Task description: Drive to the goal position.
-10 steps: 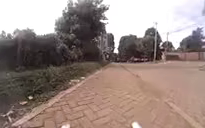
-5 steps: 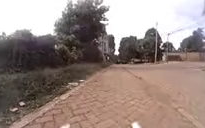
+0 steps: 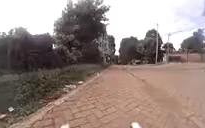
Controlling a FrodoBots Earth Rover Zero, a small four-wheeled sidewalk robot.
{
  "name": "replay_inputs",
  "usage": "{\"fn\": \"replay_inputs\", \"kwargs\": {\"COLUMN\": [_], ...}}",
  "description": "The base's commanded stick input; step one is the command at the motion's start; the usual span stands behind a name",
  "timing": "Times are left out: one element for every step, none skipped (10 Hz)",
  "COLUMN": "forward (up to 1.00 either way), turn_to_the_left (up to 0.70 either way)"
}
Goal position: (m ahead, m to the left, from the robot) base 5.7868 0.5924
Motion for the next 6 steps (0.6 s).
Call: {"fn": "replay_inputs", "kwargs": {"forward": [0.5,0.5,0.5,0.5,0.5,0.5], "turn_to_the_left": [0.0,0.0,0.0,0.0,0.0,0.0]}}
